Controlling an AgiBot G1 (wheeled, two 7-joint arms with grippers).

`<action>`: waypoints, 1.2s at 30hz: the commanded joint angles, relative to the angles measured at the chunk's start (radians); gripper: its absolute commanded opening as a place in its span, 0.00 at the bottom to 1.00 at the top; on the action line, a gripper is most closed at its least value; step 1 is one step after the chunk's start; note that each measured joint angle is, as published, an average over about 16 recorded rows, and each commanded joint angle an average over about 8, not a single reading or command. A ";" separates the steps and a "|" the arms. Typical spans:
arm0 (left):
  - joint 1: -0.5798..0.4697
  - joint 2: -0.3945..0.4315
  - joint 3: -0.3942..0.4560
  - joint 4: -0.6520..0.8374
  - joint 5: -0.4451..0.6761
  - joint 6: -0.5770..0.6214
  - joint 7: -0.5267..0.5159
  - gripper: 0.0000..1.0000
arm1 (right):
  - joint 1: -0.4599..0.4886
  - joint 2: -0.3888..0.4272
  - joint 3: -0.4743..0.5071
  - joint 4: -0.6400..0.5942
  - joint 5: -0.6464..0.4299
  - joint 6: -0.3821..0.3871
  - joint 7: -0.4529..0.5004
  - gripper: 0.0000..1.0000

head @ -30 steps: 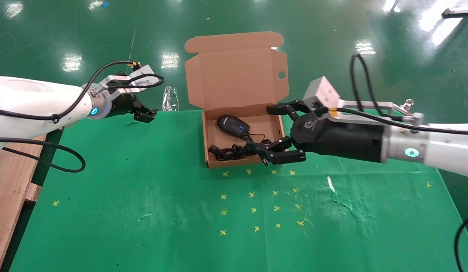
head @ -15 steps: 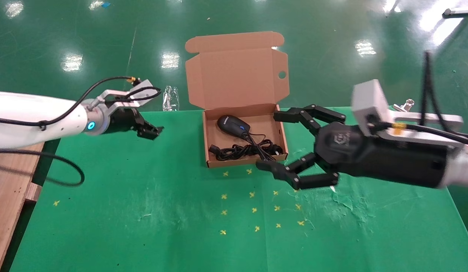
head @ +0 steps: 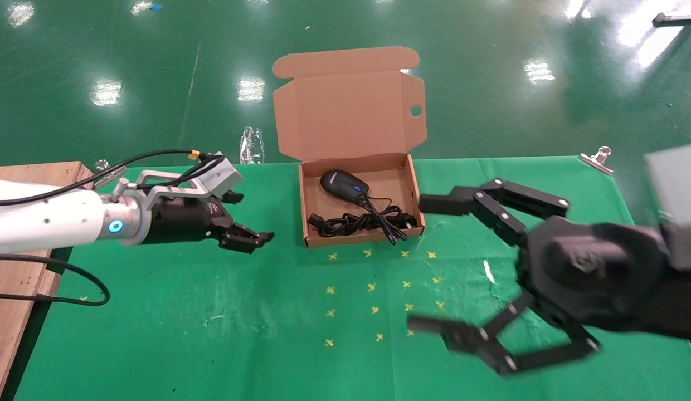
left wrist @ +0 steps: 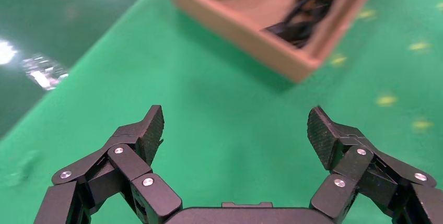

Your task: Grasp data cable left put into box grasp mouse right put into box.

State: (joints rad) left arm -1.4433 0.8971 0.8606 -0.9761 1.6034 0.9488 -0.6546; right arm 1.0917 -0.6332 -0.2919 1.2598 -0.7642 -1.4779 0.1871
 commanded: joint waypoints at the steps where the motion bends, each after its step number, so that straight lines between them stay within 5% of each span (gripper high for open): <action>1: 0.020 -0.015 -0.031 -0.017 -0.047 0.029 0.025 1.00 | -0.015 0.019 0.010 0.021 0.029 -0.015 0.000 1.00; 36: 0.361 -0.280 -0.570 -0.302 -0.856 0.536 0.457 1.00 | -0.016 0.023 0.010 0.024 0.036 -0.017 -0.001 1.00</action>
State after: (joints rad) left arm -1.0879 0.6215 0.2998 -1.2733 0.7601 1.4763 -0.2071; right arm 1.0751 -0.6100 -0.2823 1.2834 -0.7283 -1.4954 0.1859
